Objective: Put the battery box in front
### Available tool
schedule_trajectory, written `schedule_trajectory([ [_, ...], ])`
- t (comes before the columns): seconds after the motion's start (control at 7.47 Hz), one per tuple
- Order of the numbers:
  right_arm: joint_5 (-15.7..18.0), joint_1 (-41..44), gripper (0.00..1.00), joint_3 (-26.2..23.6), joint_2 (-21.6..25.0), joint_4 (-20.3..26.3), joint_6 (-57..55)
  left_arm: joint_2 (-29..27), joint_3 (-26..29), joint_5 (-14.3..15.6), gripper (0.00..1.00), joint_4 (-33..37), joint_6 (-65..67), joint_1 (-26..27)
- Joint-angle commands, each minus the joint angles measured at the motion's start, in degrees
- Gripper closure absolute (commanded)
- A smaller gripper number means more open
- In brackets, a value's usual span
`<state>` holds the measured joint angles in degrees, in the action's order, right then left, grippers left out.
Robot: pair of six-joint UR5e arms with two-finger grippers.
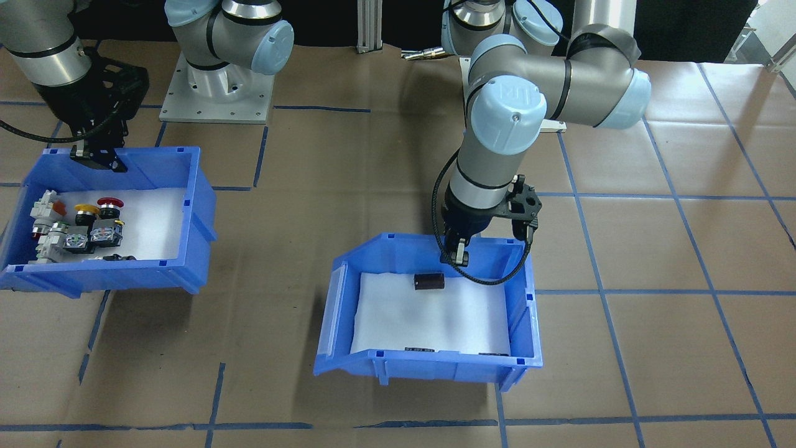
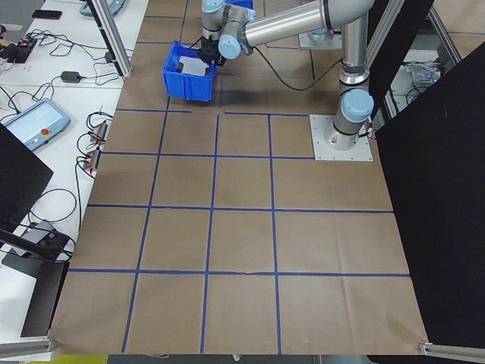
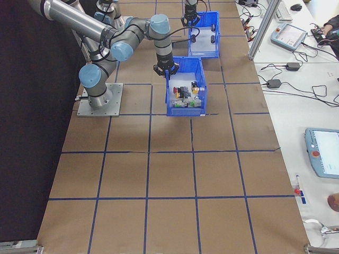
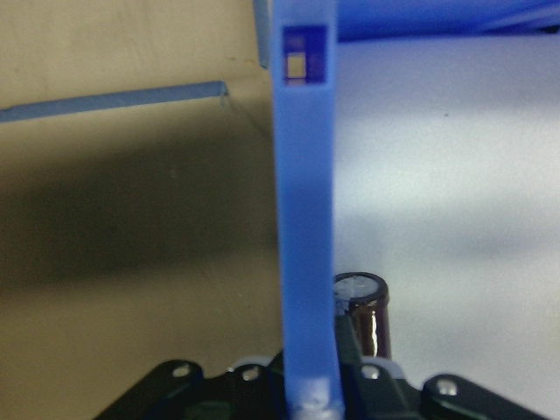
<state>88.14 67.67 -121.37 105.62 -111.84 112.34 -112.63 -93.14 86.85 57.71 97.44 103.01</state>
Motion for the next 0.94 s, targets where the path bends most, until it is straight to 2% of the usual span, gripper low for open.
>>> schedule_trajectory([
  [0.0, 0.27, 0.01, 0.98, -1.41, 0.99, -0.39, 0.07, -6.00, 8.20, -0.01, 1.00, 0.55, 3.62, 2.72],
  [0.13, 0.19, 0.01, 0.98, -1.41, 0.99, -0.39, 0.08, -8.03, 9.97, -0.45, 1.00, 0.47, 4.42, 3.16],
  [0.4, 0.01, 0.01, 0.98, -1.50, 0.99, -0.31, -0.01, -10.50, 11.48, -4.04, 1.00, -0.58, 7.24, 3.43],
  [0.8, -0.07, 0.01, 0.98, -1.50, 1.08, -0.13, -0.10, -11.30, 13.24, -3.71, 0.99, -0.49, 9.88, 6.24],
])
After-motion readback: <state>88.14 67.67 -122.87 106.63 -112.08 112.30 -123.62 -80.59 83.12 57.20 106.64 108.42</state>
